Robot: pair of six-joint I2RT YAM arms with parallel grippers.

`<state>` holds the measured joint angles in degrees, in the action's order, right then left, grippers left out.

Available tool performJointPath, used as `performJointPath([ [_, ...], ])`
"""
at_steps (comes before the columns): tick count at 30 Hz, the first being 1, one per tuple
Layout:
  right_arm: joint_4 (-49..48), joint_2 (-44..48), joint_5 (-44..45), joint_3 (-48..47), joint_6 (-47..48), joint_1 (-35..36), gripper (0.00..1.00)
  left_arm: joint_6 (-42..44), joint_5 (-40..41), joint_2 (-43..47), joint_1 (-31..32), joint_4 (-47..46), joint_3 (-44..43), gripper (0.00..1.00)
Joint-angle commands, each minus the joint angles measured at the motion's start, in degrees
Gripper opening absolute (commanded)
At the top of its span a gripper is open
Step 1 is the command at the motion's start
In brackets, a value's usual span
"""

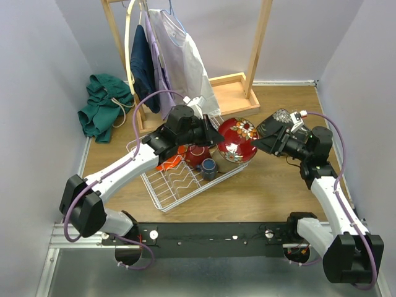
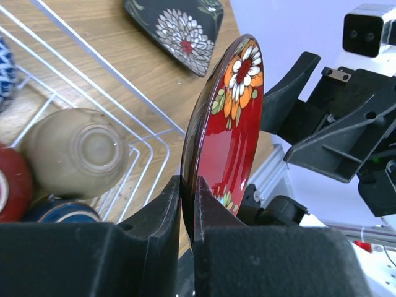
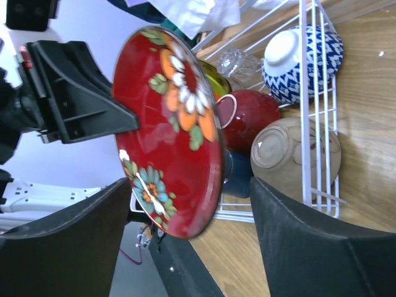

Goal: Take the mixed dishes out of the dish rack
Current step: Pick up the plate from the dish rack.

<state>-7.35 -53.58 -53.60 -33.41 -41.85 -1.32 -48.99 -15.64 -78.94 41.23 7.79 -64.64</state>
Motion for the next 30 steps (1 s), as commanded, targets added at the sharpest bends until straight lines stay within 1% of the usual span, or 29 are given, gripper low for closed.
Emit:
performJointPath([
  [1,-2.5,-0.1,-1.9,-0.3,-1.3,0.8,0.77,-3.2,-3.4,-1.5,0.9,-9.3,-1.1,0.0],
  [2,-2.5,-0.4,-1.7,-0.2,-1.3,0.8,0.75,-3.4,-3.7,-1.7,1.0,-9.8,-1.1,0.0],
  [3,-2.5,-0.6,-1.5,-0.2,-1.2,0.8,0.66,-3.5,-3.9,-1.8,1.0,-10.2,-1.0,0.0],
  [5,-2.5,-0.7,-1.0,-0.1,-1.2,0.9,0.56,-3.6,-4.1,-2.2,1.2,-10.9,-0.8,0.0],
  [6,-2.5,-0.9,-0.9,-0.1,-1.1,0.9,0.46,-3.7,-4.3,-2.3,1.2,-11.1,-0.6,0.0],
  [8,-2.2,-1.2,-0.3,-0.3,-1.1,0.9,0.35,-3.6,-4.3,-2.2,1.3,-11.5,0.0,0.0],
  [9,-2.1,-1.4,-0.2,-0.4,-0.9,0.9,0.21,-3.4,-4.1,-2.2,1.3,-11.5,0.3,0.0],
  [11,-1.2,-1.7,0.8,-0.8,-0.4,0.9,0.09,-2.7,-4.0,-2.0,1.2,-11.2,0.8,0.0],
  [12,-0.6,-1.9,1.2,-1.0,0.3,0.9,0.01,-2.3,-3.8,-1.9,1.2,-11.0,1.0,0.0],
  [14,0.1,-2.1,1.8,-1.6,0.6,0.9,0.01,-0.5,-2.6,-1.6,1.2,-9.2,1.3,0.0],
  [15,0.3,-2.2,2.0,-1.8,0.9,0.9,0.01,0.3,-1.9,-1.3,1.2,-8.5,1.4,0.04],
  [17,0.8,-2.6,3.1,-2.4,1.0,0.9,0.01,2.0,0.4,-0.3,1.2,-6.1,1.4,0.14],
  [18,1.2,-2.9,3.6,-2.7,1.1,0.9,0.01,3.8,1.3,0.0,1.1,-5.3,1.4,0.26],
  [20,1.6,-3.3,5.2,-3.2,1.2,0.9,0.01,5.9,4.3,1.4,1.0,-2.5,1.2,0.39],
  [21,1.5,-3.5,5.6,-3.3,1.2,0.9,0.01,7.8,5.1,1.9,0.7,-1.6,1.0,0.48],
  [23,1.6,-4.6,6.8,-4.0,1.2,0.9,0.01,9.6,7.9,3.4,0.3,1.1,1.1,0.59],
  [24,1.6,-4.9,7.2,-4.4,1.2,0.8,0.01,10.4,8.8,4.0,0.0,2.0,1.1,0.7],
  [26,1.9,-5.6,9.6,-4.7,1.0,0.8,0.01,12.9,10.6,5.9,-0.9,4.5,1.4,0.78],
  [27,1.9,-5.9,10.6,-5.3,0.9,0.8,0.01,13.7,12.9,6.8,-1.1,5.3,1.6,0.88],
  [29,2.9,-6.4,14.2,-6.2,1.4,0.8,0.01,16.7,15.2,9.3,-1.8,7.8,2.3,0.94],
  [30,3.6,-7.0,15.5,-7.4,2.0,0.8,0.01,17.8,18.3,10.2,-1.9,8.9,2.5,0.99],
])
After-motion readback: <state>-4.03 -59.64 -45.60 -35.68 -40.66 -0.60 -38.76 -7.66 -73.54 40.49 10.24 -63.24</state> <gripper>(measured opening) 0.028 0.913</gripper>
